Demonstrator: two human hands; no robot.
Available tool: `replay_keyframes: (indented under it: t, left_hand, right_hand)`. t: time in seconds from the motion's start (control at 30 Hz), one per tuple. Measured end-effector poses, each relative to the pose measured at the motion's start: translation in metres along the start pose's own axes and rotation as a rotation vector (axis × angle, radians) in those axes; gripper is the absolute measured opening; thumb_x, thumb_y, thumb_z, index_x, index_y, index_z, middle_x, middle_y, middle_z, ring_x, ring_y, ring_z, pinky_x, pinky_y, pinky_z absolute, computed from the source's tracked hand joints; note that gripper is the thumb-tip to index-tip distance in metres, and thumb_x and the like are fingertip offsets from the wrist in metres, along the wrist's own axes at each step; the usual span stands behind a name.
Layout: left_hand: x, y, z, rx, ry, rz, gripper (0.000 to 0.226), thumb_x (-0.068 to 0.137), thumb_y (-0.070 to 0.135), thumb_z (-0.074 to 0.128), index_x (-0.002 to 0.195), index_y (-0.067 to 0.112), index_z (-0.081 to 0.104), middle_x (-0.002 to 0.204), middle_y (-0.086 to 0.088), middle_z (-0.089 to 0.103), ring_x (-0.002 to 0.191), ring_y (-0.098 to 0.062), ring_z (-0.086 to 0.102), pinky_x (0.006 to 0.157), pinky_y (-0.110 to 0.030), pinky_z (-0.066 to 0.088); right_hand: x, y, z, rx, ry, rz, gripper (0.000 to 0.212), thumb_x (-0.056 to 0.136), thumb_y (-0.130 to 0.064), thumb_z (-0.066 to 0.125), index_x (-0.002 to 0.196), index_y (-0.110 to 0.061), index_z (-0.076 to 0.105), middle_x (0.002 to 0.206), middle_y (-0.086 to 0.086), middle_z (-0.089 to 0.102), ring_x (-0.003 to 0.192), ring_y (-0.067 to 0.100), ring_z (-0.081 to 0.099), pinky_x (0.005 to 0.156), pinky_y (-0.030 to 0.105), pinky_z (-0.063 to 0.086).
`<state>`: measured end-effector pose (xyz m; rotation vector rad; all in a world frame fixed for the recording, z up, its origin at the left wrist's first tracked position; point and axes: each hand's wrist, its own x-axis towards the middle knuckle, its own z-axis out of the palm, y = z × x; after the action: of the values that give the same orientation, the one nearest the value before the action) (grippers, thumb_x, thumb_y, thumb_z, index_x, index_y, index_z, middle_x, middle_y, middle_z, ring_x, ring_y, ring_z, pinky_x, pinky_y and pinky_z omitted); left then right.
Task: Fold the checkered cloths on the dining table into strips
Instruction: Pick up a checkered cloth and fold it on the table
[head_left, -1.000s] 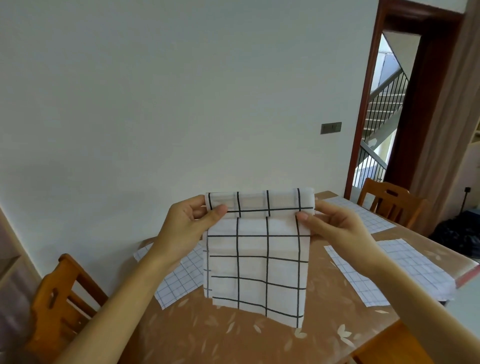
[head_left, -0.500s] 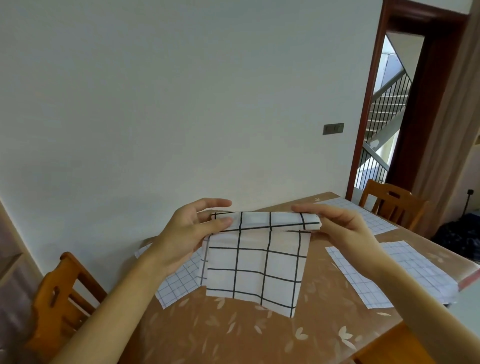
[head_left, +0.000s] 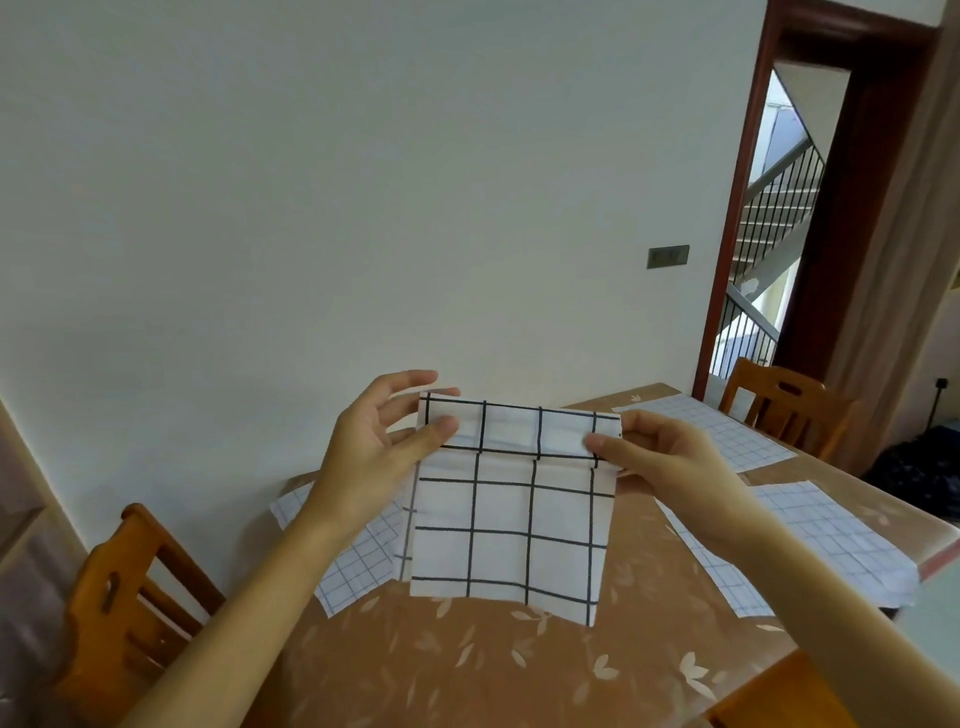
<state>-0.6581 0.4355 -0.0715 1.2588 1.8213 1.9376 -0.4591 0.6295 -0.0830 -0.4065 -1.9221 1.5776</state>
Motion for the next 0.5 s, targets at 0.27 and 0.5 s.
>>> replay_keyframes:
  t: [0.27,0.5]
  left_hand:
    - [-0.002,-0.011,-0.002,-0.124,-0.176,-0.267,0.034,0.087,0.012,0.071,0.122,0.011,0.069,0.113,-0.007,0.077,0.108,-0.025,0.073,0.090,-0.038,0.061]
    - [0.005,-0.012,-0.004,-0.159,-0.179,-0.301,0.044,0.083,0.026,0.077,0.125,0.016,0.066,0.118,-0.006,0.076,0.118,-0.023,0.068,0.108,-0.045,0.046]
  right_hand:
    - [-0.006,-0.006,0.003,0.068,-0.045,-0.081,0.012,0.084,-0.031,0.065,0.093,-0.032,0.072,0.097,0.002,0.078,0.093,0.015,0.075,0.076,0.027,0.061]
    - [-0.005,-0.002,0.003,0.018,-0.065,-0.109,0.025,0.090,-0.021,0.062,0.113,-0.014,0.068,0.094,0.009,0.079,0.086,0.024,0.077,0.069,0.026,0.061]
